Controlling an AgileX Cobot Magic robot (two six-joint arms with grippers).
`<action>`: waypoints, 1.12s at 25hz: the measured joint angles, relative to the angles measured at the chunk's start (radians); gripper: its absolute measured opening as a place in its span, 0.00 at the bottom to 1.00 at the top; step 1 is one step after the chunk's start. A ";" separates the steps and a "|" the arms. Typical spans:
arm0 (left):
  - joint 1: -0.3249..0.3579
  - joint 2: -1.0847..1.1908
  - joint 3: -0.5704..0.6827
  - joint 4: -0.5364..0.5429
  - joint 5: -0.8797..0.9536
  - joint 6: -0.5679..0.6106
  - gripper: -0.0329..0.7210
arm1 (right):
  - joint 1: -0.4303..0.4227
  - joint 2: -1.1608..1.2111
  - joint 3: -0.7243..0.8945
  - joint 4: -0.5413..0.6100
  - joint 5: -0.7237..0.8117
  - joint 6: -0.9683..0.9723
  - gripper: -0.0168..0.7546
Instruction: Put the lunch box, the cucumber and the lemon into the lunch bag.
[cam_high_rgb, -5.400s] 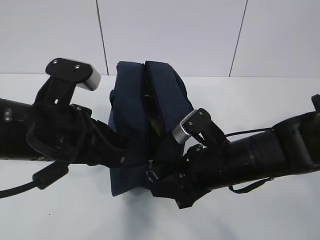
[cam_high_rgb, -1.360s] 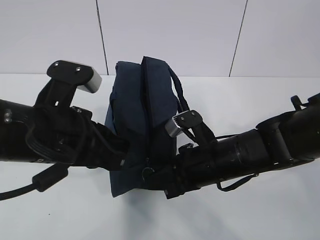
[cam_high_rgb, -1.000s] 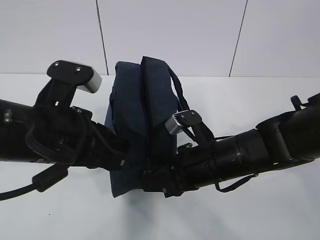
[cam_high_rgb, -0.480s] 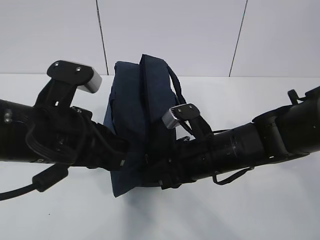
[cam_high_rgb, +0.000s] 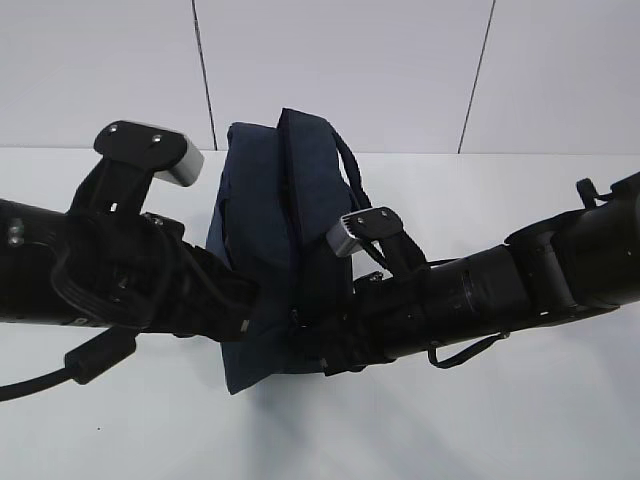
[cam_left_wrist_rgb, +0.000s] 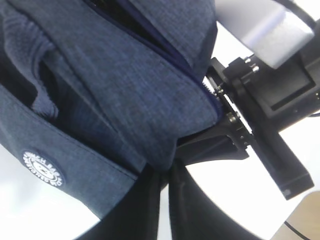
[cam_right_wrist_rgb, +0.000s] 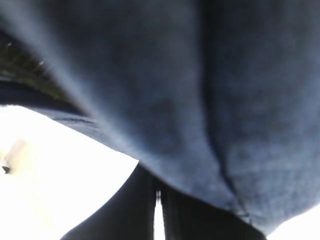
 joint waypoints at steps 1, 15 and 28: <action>0.000 0.000 0.000 0.000 0.000 0.000 0.05 | 0.000 0.000 0.000 0.000 0.000 0.000 0.05; 0.000 0.000 0.000 0.004 0.001 0.000 0.05 | 0.000 -0.007 0.000 -0.055 0.017 0.068 0.05; 0.000 0.000 0.000 0.006 -0.012 0.000 0.05 | 0.000 -0.111 0.000 -0.339 0.028 0.230 0.05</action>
